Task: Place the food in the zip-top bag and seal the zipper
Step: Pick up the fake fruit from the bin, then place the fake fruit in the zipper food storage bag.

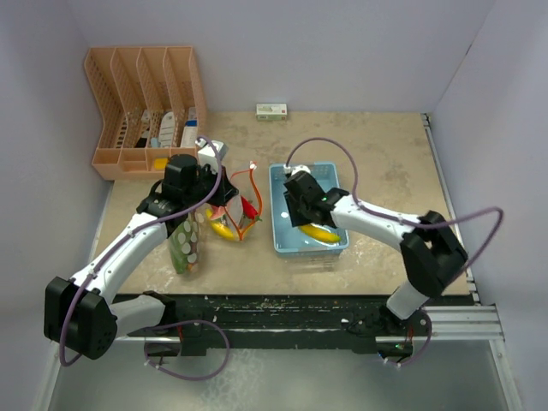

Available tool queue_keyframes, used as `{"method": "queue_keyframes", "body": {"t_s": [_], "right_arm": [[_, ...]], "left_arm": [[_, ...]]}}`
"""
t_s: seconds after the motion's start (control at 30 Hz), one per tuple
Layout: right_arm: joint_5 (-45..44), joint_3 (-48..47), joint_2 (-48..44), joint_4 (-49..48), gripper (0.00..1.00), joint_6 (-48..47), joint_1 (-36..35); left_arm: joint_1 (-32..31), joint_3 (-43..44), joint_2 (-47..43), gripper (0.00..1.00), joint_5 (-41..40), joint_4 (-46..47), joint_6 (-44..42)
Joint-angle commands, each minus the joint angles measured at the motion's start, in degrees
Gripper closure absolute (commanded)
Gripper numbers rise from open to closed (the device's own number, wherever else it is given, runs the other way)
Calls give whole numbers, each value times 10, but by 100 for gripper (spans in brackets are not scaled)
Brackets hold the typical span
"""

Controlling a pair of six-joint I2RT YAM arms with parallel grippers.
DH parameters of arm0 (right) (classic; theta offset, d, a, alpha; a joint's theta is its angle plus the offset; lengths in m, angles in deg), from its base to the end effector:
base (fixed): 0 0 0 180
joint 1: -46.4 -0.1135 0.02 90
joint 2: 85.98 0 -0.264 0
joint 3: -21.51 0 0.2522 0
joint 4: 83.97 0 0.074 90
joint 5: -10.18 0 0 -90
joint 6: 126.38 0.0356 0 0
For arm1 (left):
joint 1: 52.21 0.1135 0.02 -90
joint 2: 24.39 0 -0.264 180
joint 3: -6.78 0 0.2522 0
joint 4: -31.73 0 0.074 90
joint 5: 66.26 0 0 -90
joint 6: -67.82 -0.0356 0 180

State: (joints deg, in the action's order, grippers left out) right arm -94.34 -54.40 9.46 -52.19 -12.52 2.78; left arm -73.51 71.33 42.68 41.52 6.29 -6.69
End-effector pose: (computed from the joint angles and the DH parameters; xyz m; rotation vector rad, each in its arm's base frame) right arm 0.2599 0.2354 0.2073 -0.3107 2.4194 0.2170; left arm 0.2424 -0.1062 0.2950 0.3039 2.0890 -0.7108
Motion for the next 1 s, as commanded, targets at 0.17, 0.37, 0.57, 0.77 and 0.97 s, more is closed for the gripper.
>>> {"method": "queue_keyframes", "body": {"t_s": [0.17,0.37,0.57,0.77,0.97], "right_arm": [[118,11,-251,-203,100,-7,8],[326,114,-316,-452,100,32,9],[442,172,-266,-709,100,133,10],[484,199,-138,-1088,100,247,13],[482,161,-4,-1244,100,329,19]], "left_arm": [[1,14,-11,100,1,16,-2],[1,15,-6,100,3,21,3],[0,21,-11,100,17,28,14],[1,25,-18,100,51,40,35],[0,35,-37,100,69,37,53]]}}
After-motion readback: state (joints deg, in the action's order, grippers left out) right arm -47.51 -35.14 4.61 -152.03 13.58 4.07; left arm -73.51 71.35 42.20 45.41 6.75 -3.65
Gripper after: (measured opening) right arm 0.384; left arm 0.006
